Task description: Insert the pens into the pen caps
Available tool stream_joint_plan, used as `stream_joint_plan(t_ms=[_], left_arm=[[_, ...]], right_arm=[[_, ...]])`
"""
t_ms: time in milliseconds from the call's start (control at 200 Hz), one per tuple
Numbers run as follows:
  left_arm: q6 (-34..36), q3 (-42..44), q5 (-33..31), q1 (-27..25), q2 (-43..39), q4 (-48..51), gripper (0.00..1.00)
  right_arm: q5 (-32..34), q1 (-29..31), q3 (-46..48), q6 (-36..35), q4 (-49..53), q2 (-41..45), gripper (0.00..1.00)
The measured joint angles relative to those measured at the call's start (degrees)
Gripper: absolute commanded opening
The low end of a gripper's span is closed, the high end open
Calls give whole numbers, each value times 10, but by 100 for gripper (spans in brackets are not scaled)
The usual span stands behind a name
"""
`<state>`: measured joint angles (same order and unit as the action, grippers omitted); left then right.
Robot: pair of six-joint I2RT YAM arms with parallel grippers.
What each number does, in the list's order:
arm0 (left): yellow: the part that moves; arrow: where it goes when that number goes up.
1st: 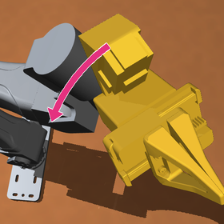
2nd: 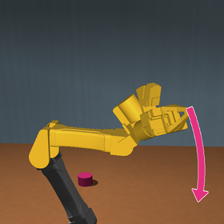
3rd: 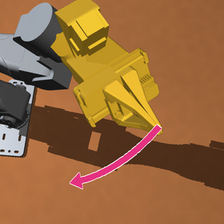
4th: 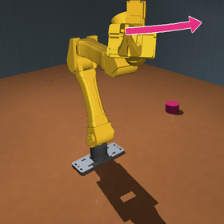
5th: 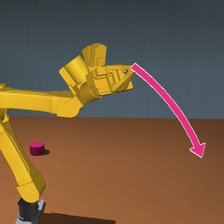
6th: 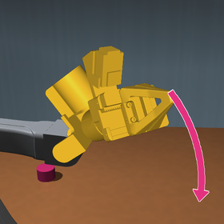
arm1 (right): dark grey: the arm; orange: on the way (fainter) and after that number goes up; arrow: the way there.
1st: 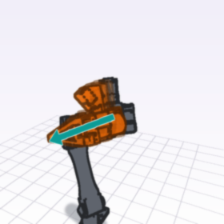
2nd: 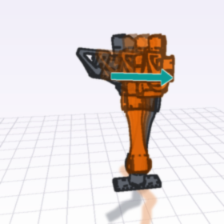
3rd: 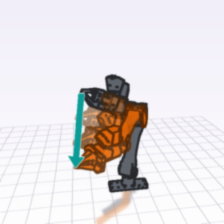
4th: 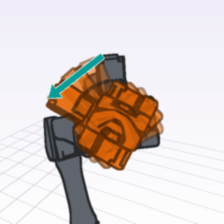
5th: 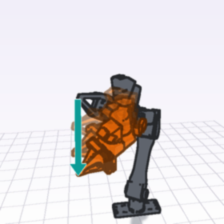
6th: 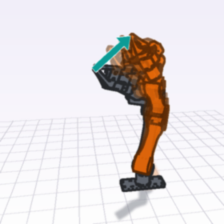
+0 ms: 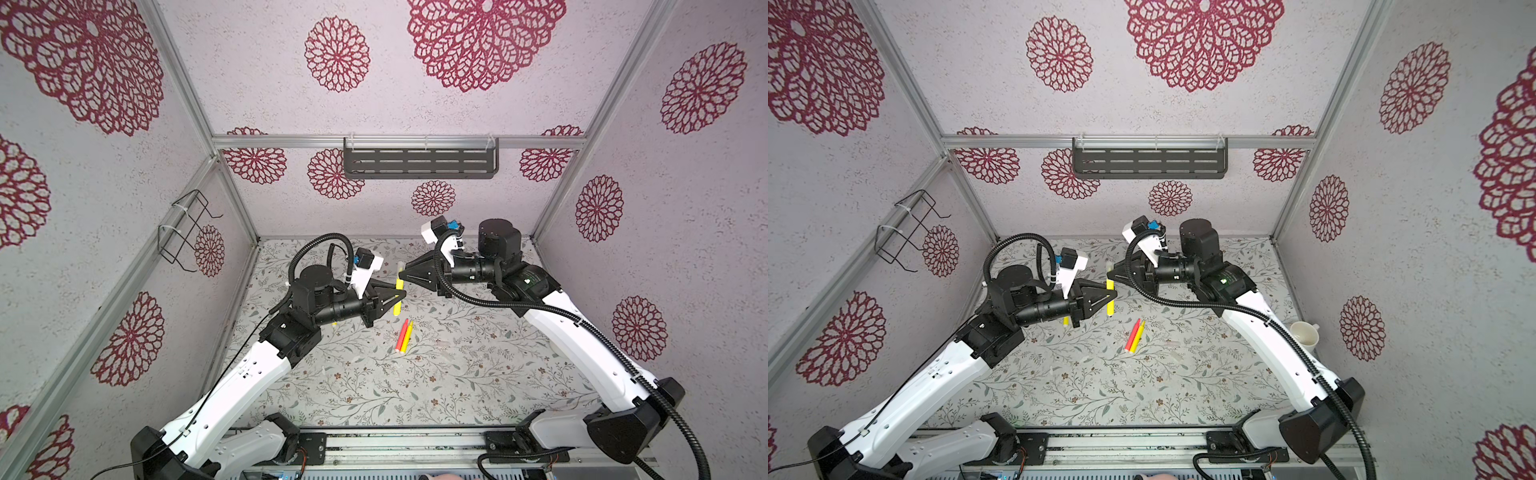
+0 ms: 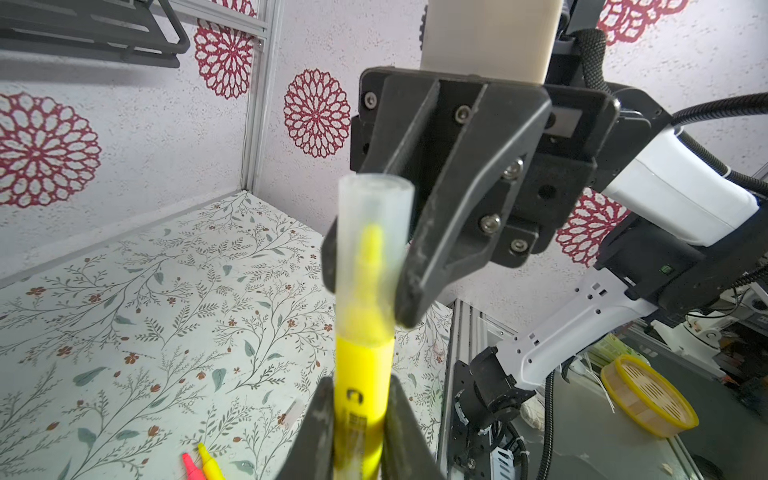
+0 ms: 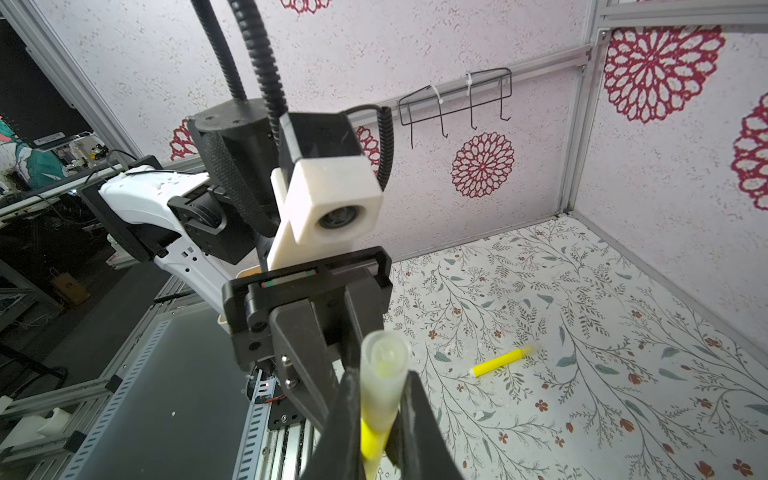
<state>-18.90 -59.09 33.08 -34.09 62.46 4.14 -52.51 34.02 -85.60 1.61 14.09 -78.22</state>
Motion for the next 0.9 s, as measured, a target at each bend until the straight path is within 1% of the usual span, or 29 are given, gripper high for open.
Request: stream_joint_plan(t_ms=[15, 45, 55, 70, 240, 305, 350, 460, 590, 746, 901], left_arm=[[0, 0, -1, 0, 0, 0, 4], [-4, 0, -5, 0, 0, 0, 4], [-4, 0, -7, 0, 0, -1, 4], [-5, 0, -8, 0, 0, -2, 4], [-25, 17, -23, 23, 0, -29, 3], [-39, 25, -26, 39, 10, -36, 4], [-48, 25, -36, 49, 27, -35, 5], [-74, 12, -55, 79, 101, -25, 6], [-106, 3, -69, 115, 215, -13, 5], [-133, 3, -75, 149, 326, 21, 4], [-135, -8, -110, 158, 375, 75, 7]], right_arm=[[1, 0, 0, 2, 0, 0, 63], [3, 0, 0, -1, 0, 0, 92], [3, 0, 0, -1, 1, 0, 97], [4, 0, 0, -1, 1, 0, 99], [35, -10, 19, 1, -7, 16, 99], [70, -23, 31, 6, -5, 33, 99], [109, -33, 36, 11, 0, 46, 99], [195, -52, 36, 24, 16, 68, 99], [254, -62, 40, 37, 36, 72, 99], [284, -63, 75, 46, 43, 72, 99], [290, -64, 96, 47, 53, 72, 99]])
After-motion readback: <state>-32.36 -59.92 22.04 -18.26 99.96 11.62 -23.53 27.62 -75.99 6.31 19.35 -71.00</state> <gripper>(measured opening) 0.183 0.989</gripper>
